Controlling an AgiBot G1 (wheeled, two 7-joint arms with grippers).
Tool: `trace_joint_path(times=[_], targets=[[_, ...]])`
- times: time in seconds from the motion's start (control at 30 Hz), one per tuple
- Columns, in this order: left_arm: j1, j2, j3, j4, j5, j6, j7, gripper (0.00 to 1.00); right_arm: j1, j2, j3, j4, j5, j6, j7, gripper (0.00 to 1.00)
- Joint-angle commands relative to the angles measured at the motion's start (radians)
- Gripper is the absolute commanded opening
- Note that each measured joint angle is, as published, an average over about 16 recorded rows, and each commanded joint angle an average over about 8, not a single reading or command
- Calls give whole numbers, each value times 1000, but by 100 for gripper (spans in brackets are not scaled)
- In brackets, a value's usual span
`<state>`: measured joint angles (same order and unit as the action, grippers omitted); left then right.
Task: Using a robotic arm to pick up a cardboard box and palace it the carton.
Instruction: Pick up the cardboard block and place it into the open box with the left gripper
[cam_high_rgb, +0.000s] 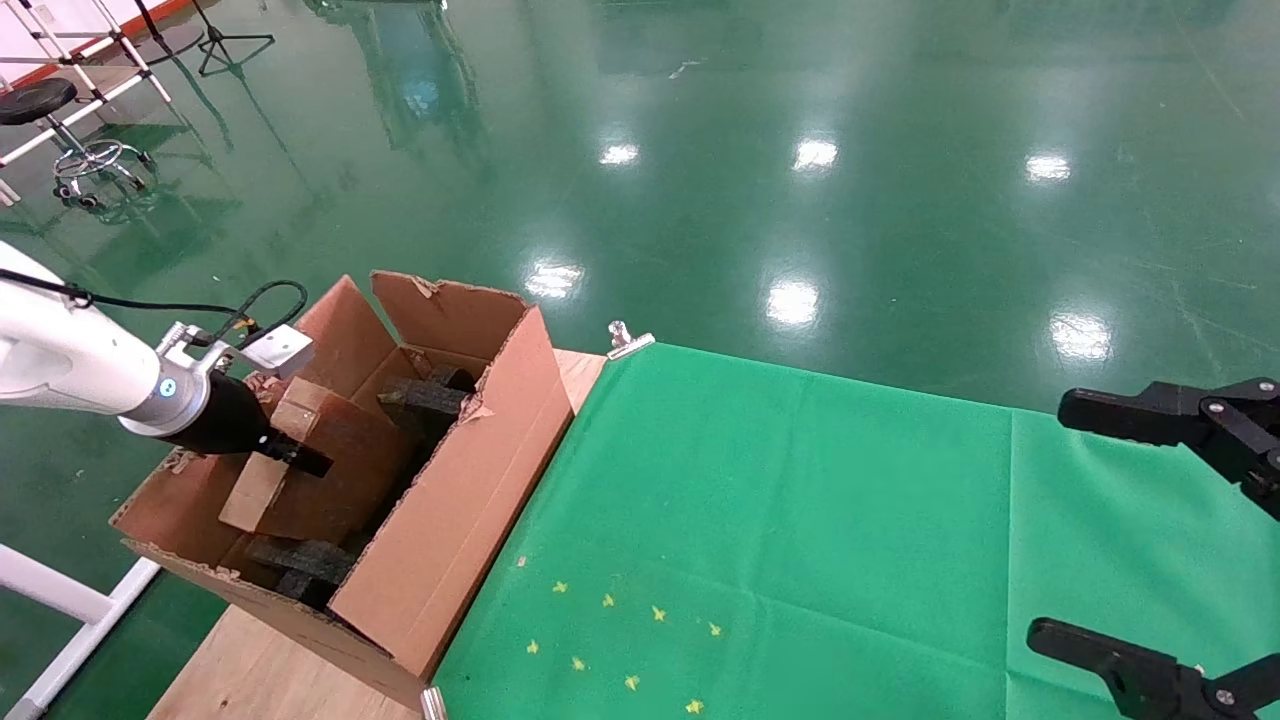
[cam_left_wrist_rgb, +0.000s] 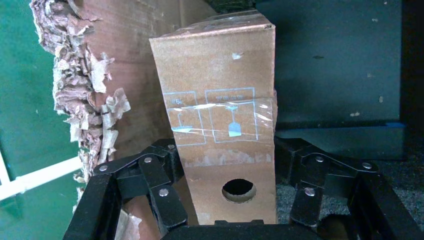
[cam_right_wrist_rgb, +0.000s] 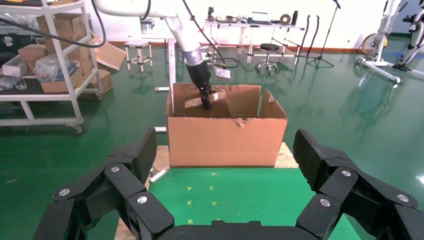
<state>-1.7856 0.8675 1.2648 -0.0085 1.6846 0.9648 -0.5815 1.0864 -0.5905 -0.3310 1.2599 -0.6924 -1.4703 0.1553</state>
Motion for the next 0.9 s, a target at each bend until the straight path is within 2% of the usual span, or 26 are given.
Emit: trace_joint_path(times=[0.03, 0.9], targets=[[2, 0, -3, -1, -4, -5, 2, 100, 0, 0, 0, 0, 0, 0, 0, 100], [-1, -1, 0, 0, 1, 2, -1, 100, 0, 0, 0, 0, 0, 0, 0, 100]])
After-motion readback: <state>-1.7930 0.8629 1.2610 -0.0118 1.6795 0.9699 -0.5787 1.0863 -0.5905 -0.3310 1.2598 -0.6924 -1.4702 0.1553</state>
